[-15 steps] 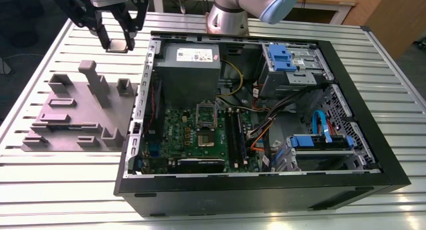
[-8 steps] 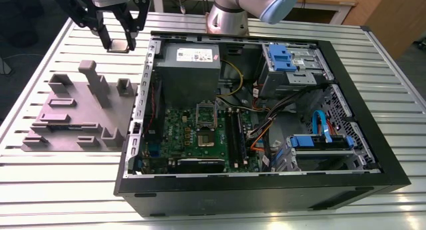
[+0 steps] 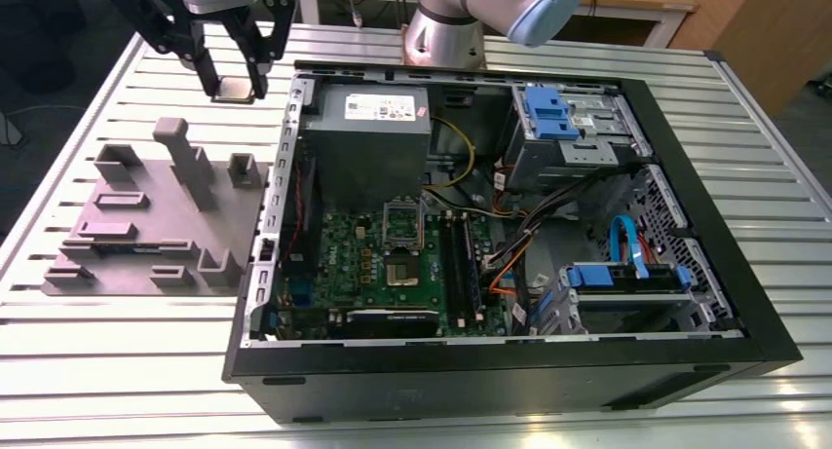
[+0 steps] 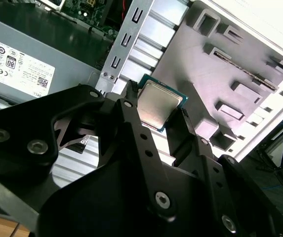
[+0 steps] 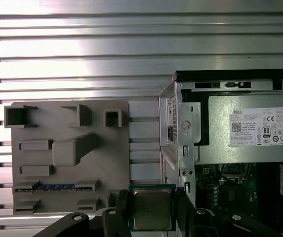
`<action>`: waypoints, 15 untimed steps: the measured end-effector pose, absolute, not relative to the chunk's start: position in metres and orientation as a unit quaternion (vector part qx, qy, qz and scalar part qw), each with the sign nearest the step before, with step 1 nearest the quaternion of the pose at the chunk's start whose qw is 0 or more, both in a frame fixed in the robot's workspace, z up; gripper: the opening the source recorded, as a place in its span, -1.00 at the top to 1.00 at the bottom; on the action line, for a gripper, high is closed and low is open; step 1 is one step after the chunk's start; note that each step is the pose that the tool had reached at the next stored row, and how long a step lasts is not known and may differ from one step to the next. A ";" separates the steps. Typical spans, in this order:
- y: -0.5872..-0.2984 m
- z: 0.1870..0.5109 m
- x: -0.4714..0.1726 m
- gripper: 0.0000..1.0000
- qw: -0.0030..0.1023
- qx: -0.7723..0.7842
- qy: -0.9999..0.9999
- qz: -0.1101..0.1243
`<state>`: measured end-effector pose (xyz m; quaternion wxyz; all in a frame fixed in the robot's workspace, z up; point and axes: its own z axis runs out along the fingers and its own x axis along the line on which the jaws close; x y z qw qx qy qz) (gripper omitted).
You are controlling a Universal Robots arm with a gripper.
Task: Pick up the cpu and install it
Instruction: 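Pick up the cpu and move it towards the insertion slot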
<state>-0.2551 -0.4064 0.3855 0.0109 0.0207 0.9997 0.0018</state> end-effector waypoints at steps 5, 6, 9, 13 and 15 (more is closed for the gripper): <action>-0.406 0.386 -0.254 0.06 0.011 0.021 1.000 0.002; -0.406 0.386 -0.253 0.06 0.011 0.021 1.000 0.002; -0.406 0.386 -0.252 0.06 0.011 0.021 1.000 0.002; -0.406 0.386 -0.251 0.06 0.011 0.021 1.000 0.002; -0.406 0.386 -0.251 0.06 0.011 0.021 1.000 0.002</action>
